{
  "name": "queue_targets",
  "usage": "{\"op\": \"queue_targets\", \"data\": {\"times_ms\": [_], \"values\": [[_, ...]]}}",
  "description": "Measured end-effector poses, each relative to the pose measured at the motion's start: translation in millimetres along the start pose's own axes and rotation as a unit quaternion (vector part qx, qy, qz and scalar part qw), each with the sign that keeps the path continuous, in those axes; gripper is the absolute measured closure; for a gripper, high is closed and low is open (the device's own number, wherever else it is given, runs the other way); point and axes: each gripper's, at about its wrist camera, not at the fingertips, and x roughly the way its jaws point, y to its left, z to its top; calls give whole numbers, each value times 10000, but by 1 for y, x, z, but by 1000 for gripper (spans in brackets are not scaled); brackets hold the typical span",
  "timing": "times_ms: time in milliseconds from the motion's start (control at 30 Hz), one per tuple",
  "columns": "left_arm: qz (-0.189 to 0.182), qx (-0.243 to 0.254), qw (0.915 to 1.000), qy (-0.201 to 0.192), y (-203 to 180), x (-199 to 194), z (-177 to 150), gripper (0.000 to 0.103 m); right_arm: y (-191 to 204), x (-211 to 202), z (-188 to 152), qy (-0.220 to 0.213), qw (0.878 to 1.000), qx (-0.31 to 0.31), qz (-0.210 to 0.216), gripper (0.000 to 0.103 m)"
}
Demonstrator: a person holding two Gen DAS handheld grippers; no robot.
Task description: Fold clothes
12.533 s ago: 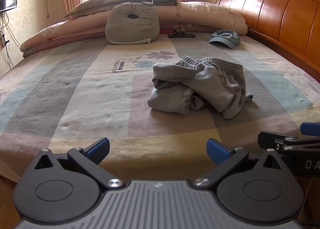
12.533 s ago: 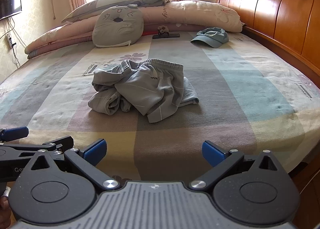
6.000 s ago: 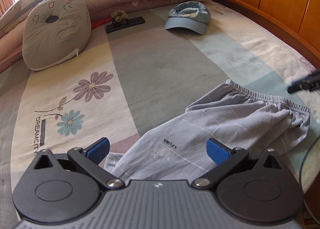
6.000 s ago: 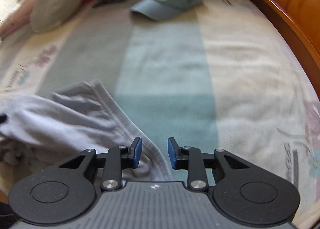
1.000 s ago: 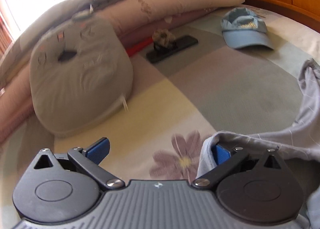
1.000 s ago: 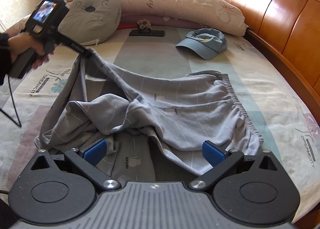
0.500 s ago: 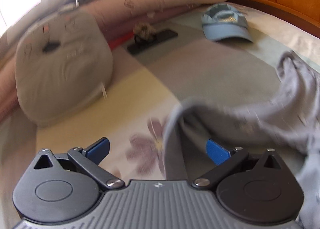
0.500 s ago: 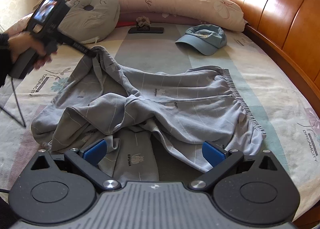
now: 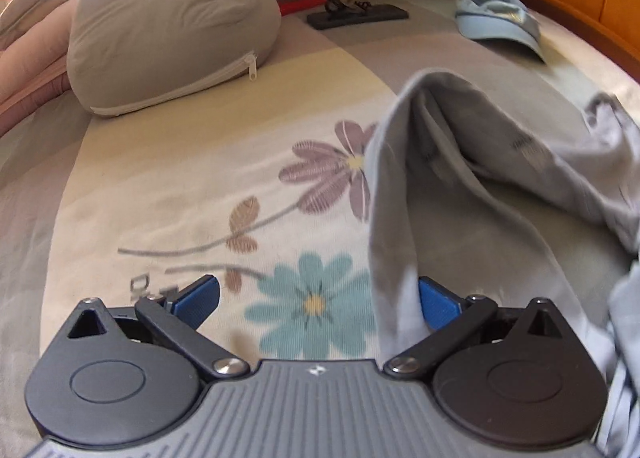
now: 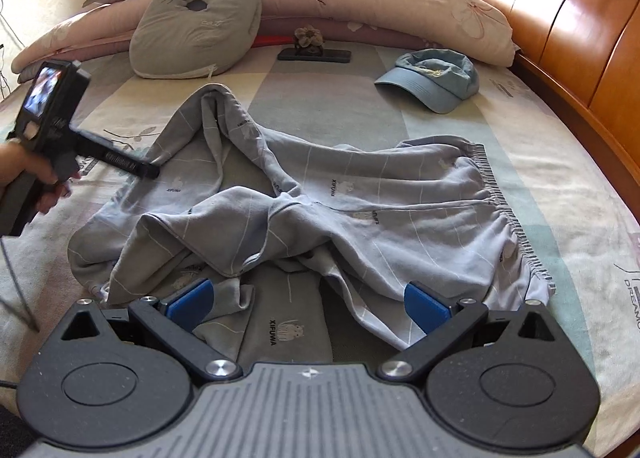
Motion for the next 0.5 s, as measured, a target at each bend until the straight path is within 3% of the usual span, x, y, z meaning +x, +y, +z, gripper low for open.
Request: {"op": "queue_targets", "data": {"times_ms": [300, 500], "values": [[1120, 335, 9931, -46, 14, 29, 38, 0, -7, -9, -11, 61, 9995, 128, -286, 0], [1433, 748, 9867, -152, 22, 41, 69, 0, -10, -13, -17, 91, 9989, 190, -411, 0]]}}
